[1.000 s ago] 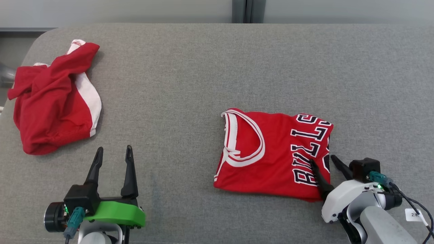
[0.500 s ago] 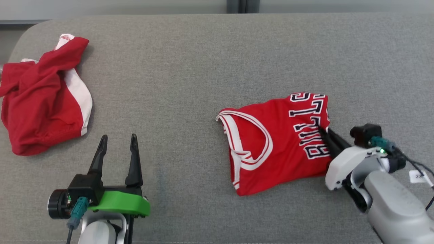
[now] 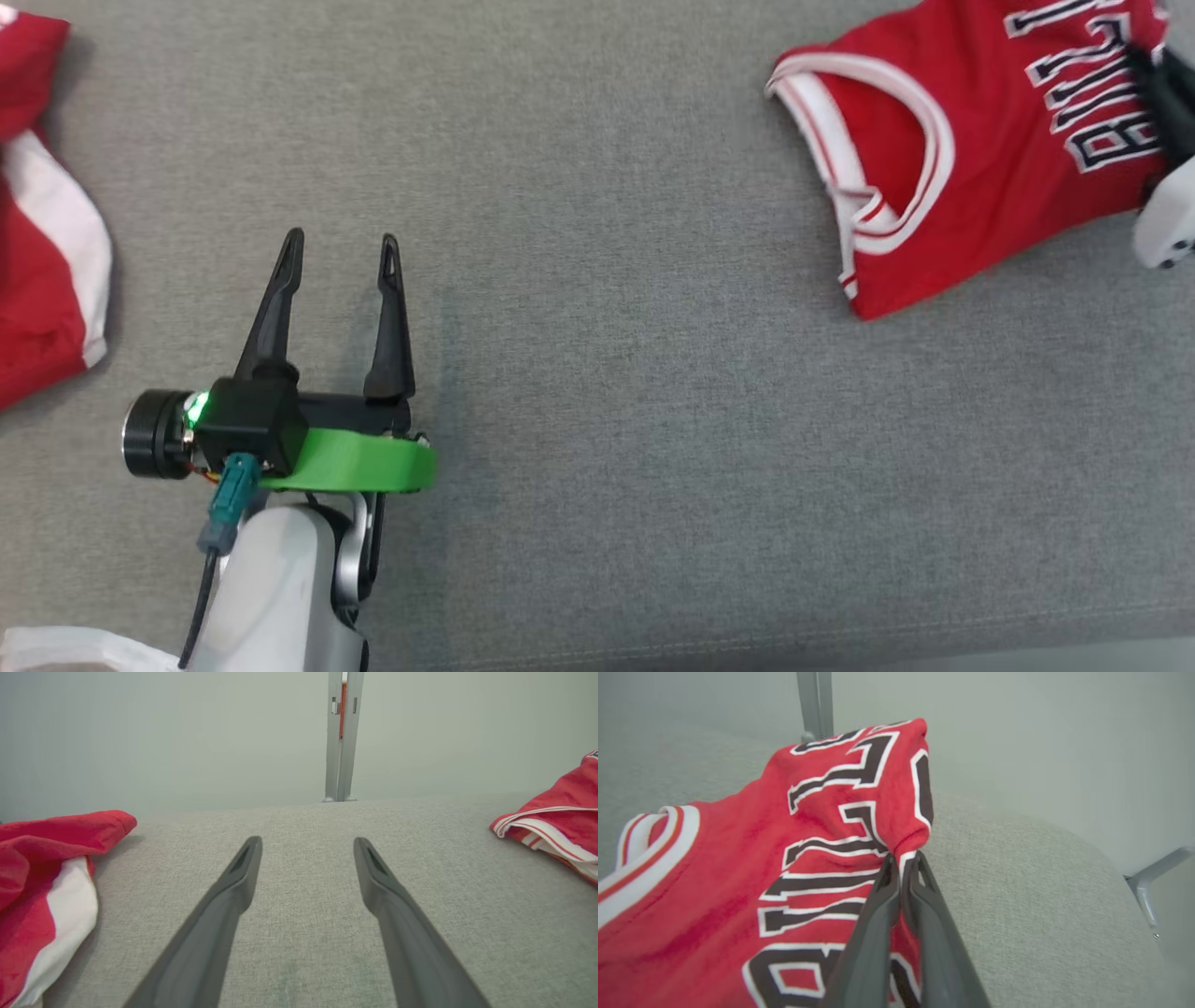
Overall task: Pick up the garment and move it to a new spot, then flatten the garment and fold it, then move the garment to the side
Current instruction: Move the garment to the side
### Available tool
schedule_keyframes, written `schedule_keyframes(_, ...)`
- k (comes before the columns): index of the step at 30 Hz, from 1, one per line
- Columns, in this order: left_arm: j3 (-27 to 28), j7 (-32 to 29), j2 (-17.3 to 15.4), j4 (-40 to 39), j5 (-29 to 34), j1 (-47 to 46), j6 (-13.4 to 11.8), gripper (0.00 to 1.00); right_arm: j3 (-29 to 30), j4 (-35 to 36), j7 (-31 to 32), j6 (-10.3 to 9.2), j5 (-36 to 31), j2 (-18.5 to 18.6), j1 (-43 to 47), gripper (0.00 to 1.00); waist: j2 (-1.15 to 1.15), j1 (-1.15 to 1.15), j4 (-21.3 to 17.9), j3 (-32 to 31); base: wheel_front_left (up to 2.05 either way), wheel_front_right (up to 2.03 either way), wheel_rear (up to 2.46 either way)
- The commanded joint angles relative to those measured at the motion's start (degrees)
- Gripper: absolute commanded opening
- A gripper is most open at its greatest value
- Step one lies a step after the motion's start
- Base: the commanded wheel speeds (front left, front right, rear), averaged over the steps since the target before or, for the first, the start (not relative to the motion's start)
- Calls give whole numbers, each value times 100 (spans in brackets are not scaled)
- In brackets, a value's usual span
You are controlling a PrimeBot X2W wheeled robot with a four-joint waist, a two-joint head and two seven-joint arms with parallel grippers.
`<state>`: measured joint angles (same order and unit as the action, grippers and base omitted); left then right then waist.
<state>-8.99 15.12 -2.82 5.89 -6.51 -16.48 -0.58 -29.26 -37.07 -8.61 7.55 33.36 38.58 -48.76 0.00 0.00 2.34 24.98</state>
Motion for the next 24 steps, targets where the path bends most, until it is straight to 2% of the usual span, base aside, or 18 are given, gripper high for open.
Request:
schedule_keyframes(1,15,0,-49,-46,84,-211,-31,100,-26,10,-60,-13,94,170,-178,0,0,0,-680,890,0,0,0)
schedule_keyframes(8,-40,1,-237,-149,323,-504,5,100,-87,-176,-215,-13,517,917,-624,0,0,0,-1163,1309,0,0,0)
schedule_keyframes(14,-137,1,-308,-275,410,-514,16,100,-178,-398,-223,-13,794,1335,-925,0,0,0,-1285,1356,0,0,0)
schedule_keyframes(24,-240,-59,-342,-555,458,-523,-47,100,-524,-808,-106,-13,990,1627,-1559,0,0,0,-1178,1478,0,0,0)
